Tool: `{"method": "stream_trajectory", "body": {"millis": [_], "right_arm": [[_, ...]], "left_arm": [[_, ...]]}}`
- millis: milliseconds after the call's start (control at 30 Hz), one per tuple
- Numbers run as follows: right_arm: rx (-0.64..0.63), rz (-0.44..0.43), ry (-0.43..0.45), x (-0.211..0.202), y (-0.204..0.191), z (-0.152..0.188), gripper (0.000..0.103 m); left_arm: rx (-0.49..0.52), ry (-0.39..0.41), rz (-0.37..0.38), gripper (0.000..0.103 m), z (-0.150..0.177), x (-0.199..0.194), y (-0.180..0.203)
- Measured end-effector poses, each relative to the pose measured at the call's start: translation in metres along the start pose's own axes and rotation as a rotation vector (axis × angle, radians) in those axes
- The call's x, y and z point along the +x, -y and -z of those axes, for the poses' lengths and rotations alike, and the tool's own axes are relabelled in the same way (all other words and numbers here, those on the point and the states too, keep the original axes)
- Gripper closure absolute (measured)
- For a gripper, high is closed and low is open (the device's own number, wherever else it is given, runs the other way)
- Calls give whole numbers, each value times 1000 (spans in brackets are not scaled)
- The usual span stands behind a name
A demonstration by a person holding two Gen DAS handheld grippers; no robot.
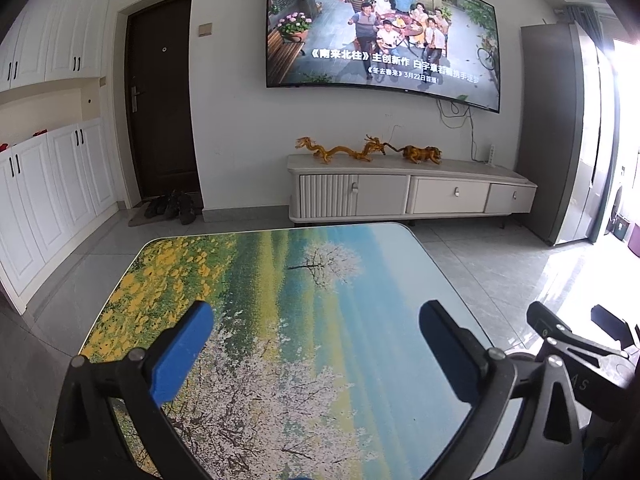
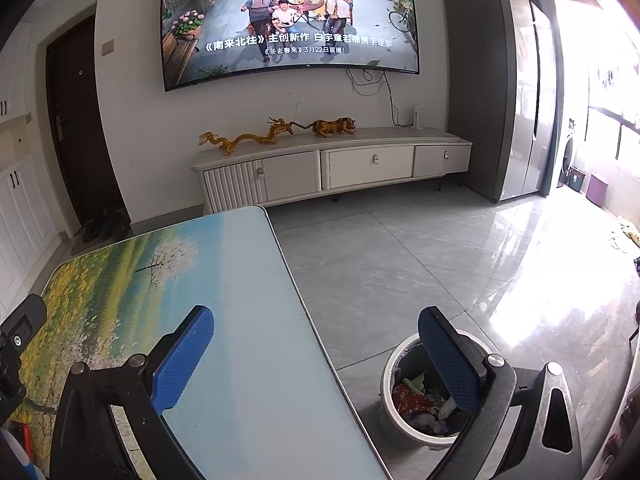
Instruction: Collect trash
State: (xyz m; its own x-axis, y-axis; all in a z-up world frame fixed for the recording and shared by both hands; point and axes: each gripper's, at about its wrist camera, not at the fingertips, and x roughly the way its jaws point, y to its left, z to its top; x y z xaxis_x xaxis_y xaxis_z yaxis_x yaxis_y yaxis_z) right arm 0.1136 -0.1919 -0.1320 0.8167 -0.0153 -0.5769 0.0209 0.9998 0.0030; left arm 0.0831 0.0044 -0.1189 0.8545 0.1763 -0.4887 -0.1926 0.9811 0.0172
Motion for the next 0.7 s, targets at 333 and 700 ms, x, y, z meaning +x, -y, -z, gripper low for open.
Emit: {"method": "stream_trajectory", "body": {"millis": [333,700], "right_arm": [[-1,33,20,-8,10,2,0],[5,41,37,-12,14,0,0]], "left_arm": [[35,6,31,0,4,-6,13],[35,-3,35,0,3,-8,17]]}}
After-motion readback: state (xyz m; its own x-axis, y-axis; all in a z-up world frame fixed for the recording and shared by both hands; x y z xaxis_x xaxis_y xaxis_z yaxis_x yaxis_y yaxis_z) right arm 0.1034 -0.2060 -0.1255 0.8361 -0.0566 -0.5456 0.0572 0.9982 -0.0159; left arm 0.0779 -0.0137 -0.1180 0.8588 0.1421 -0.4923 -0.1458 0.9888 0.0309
